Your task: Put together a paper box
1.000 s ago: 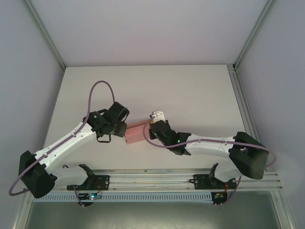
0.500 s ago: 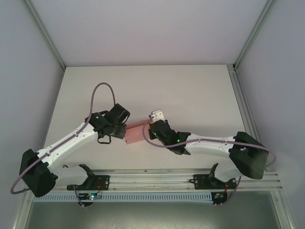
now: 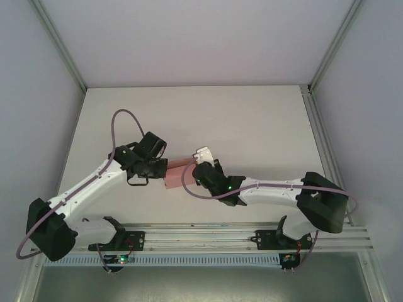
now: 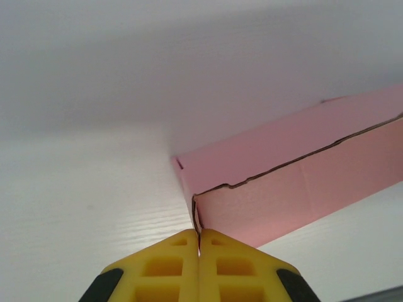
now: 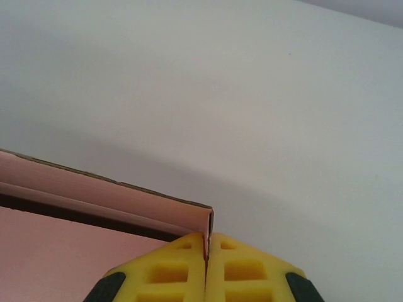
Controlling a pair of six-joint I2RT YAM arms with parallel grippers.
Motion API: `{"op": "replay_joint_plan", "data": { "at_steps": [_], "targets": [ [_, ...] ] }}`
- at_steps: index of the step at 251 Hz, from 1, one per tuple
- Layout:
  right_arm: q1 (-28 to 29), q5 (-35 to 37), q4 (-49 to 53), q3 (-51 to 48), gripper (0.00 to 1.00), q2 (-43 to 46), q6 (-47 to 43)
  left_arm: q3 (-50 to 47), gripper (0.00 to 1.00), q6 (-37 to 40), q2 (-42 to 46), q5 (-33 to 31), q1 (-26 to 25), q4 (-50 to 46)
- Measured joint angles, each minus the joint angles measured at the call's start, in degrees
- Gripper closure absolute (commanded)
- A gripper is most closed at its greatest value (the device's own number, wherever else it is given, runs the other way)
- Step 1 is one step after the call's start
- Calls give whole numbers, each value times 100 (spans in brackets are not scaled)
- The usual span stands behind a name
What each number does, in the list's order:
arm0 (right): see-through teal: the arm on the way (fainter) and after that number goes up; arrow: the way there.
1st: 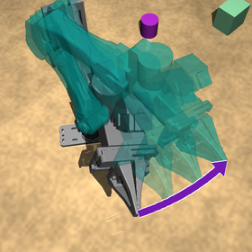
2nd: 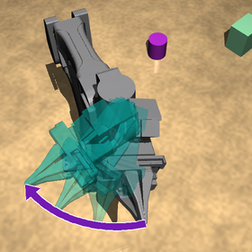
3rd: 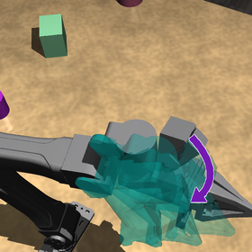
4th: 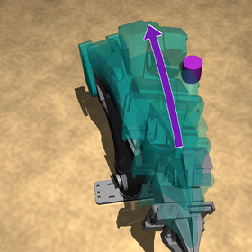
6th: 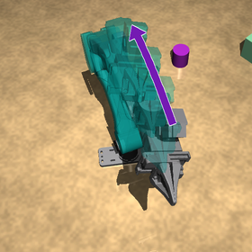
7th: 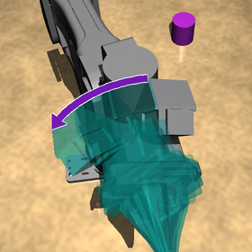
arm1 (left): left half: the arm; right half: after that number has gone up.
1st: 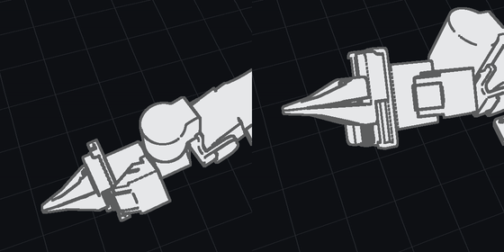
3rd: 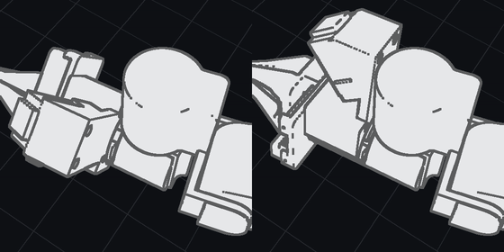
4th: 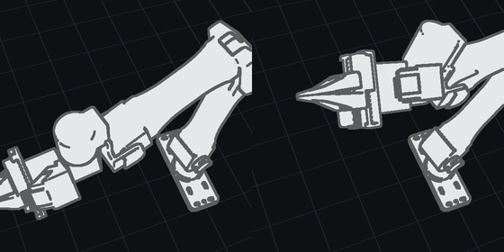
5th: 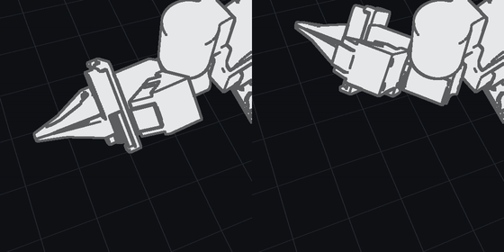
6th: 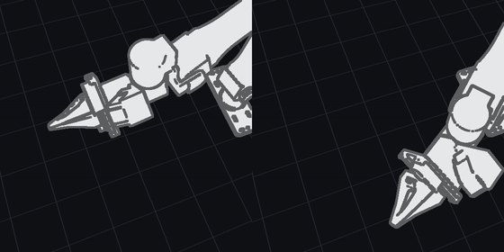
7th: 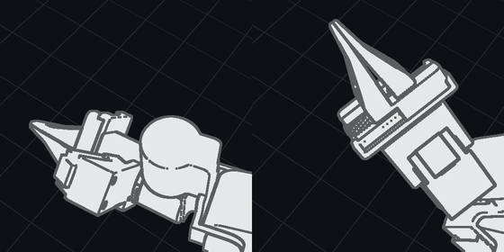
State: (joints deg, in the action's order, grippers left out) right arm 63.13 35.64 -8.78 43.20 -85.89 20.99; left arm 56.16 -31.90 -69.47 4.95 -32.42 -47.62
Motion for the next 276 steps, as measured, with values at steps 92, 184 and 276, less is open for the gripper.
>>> {"op": "replay_joint_plan", "data": {
  "at_steps": [92,184,276],
  "targets": [
    [79,345,136,96,100,-118,-17,-48,100,-332,168,763,177,28],
    [105,385,157,140,100,-166,-17,-162,100,-243,-39,769,179,68],
    [116,415,256,219,100,-216,-17,76,100,173,-197,577,179,-343]
  ]
}}
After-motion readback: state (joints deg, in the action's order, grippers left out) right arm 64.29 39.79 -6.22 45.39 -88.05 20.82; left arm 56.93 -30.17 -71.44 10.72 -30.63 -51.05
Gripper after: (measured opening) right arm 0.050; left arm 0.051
